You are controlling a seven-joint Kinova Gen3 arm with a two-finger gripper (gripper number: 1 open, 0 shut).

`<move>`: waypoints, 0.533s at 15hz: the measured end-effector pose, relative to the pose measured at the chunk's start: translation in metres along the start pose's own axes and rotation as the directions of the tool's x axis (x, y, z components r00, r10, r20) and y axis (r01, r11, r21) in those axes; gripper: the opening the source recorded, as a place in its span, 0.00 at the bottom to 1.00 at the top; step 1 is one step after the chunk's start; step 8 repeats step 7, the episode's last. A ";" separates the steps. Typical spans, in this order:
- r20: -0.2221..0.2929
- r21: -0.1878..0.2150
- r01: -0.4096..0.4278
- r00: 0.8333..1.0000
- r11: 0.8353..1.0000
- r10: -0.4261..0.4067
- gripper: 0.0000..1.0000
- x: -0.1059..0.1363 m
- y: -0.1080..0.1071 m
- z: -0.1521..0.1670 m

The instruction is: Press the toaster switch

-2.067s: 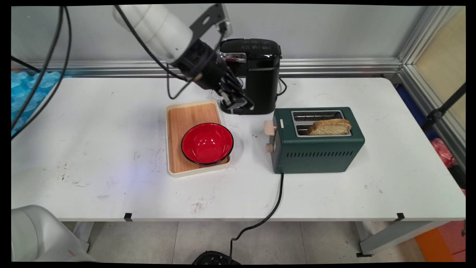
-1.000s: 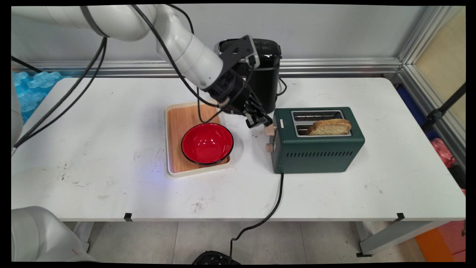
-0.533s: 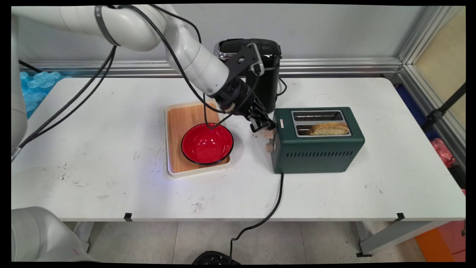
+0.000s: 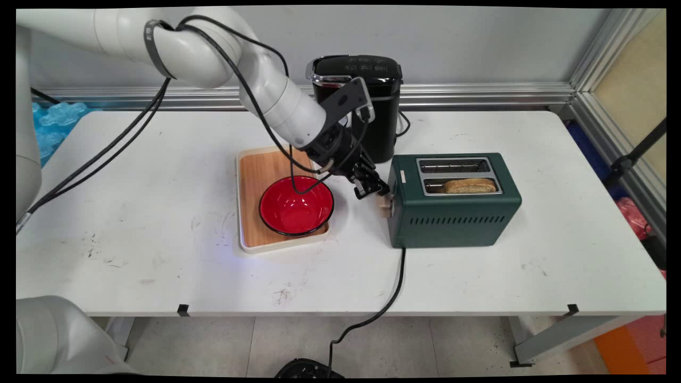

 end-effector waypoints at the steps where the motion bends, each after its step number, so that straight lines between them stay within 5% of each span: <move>1: 0.002 -0.001 0.001 1.000 1.000 -0.001 0.00 -0.001 0.000 0.001; 8: 0.019 -0.005 0.003 1.000 1.000 -0.003 0.00 -0.011 0.000 0.005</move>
